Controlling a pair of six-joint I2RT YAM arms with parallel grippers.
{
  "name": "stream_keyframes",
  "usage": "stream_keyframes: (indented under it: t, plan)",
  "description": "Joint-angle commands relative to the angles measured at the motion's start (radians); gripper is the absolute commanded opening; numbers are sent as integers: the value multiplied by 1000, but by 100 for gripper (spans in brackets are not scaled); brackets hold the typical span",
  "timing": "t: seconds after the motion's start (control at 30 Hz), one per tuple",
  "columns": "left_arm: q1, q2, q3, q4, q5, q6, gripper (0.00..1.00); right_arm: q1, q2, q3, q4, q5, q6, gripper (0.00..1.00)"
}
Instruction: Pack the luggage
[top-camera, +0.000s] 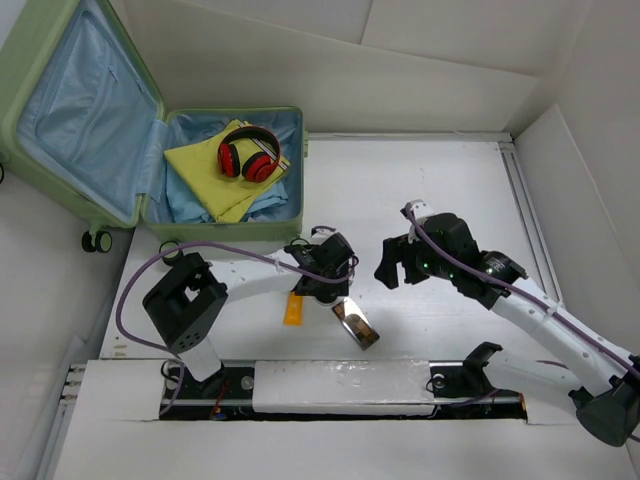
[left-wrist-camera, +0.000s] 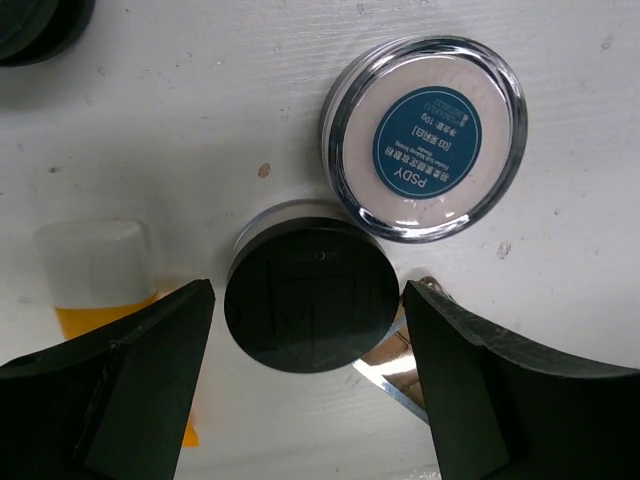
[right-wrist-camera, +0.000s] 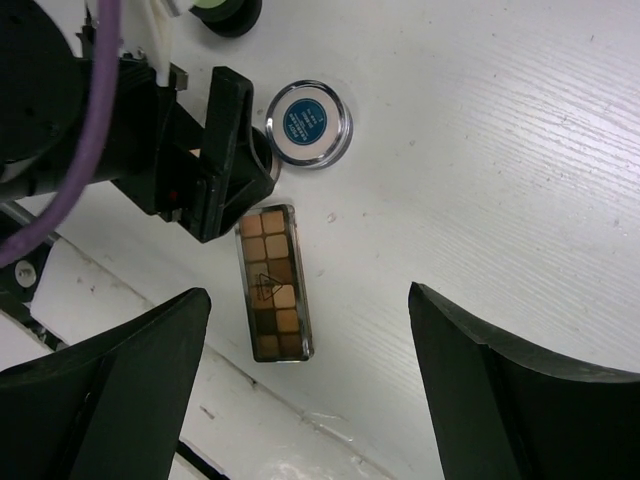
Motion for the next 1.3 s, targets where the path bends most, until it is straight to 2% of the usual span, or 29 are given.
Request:
stream_keyframes:
  t: [0.0, 0.1, 0.23, 0.27, 0.33, 0.4, 0.5, 0.63, 0.67, 0.77, 0.8, 0.9, 1.0, 1.07, 1.17, 1.23, 1.27]
  plan:
    - [3, 26, -16, 43, 1, -7, 73, -6, -1, 5, 39, -13, -7, 87]
    - [3, 44, 1, 43, 1, 12, 62, -6, -1, 5, 39, -13, -7, 87]
    - [3, 44, 24, 25, 1, 13, 35, -6, -1, 17, 27, 8, -7, 87]
    - [3, 32, 33, 14, -11, 13, 26, -6, -1, 17, 27, 18, -7, 87]
    - [3, -12, 85, -43, -28, 13, 18, -6, -1, 39, 6, 32, -7, 87]
    - [24, -55, 164, -90, -46, 22, 18, -6, 10, 54, 5, 41, -18, 87]
    - [127, -132, 279, -113, -46, 78, 19, -6, 31, 68, 5, 41, -28, 87]
    - [349, -143, 415, -112, -46, 179, 23, -6, 79, 68, 50, -19, -38, 85]
    - [445, -116, 438, -112, -46, 197, 24, -6, 90, 78, 50, -31, -38, 85]
    - [598, -65, 521, -100, -46, 235, 24, 3, 125, 108, 68, -31, -47, 85]
    - [700, -30, 535, -100, -24, 235, 24, 14, 143, 117, 68, -31, -59, 85]
    - [875, 39, 544, -51, 65, 244, 24, 23, 169, 147, 68, -22, -68, 85]
    - [957, 117, 590, -51, 99, 253, 27, 32, 192, 172, 68, -13, -78, 85]
    - [1000, 211, 623, -73, 99, 275, 32, 32, 214, 172, 90, -13, -78, 89]
    - [1023, 300, 682, -147, 69, 284, 51, 42, 269, 181, 99, 1, -78, 99]
    - [1032, 285, 656, -132, 69, 293, 62, 42, 300, 181, 119, 34, -78, 99]
    - [1041, 241, 633, -112, 69, 293, 70, 42, 333, 181, 133, 45, -78, 99]
